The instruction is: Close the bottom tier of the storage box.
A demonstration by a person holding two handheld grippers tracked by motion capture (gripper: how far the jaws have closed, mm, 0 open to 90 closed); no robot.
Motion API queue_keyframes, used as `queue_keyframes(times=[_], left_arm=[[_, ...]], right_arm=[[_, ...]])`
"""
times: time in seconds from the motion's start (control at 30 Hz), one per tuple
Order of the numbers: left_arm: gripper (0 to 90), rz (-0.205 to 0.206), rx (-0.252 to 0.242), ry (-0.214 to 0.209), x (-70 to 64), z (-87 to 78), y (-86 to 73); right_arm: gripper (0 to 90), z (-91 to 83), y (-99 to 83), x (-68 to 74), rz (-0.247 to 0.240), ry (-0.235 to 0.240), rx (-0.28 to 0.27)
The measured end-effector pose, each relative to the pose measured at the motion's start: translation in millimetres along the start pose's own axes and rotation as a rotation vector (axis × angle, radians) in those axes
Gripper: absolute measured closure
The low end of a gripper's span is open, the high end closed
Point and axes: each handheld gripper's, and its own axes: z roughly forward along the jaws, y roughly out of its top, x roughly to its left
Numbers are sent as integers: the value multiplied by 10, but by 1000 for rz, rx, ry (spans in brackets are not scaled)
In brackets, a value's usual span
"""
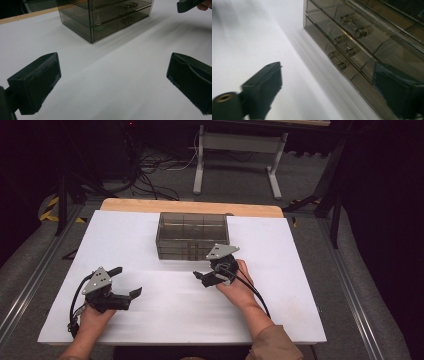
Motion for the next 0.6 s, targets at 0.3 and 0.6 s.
queue_keyframes(times=[0.3,0.6], left_arm=[[4,3,-3,-2,-3,-2,1],[4,-5,-5,-1,-9,0,0]], right_arm=[[0,-119,-24,53,6,7,-66],[0,-277,-79,62,18,41,-148]])
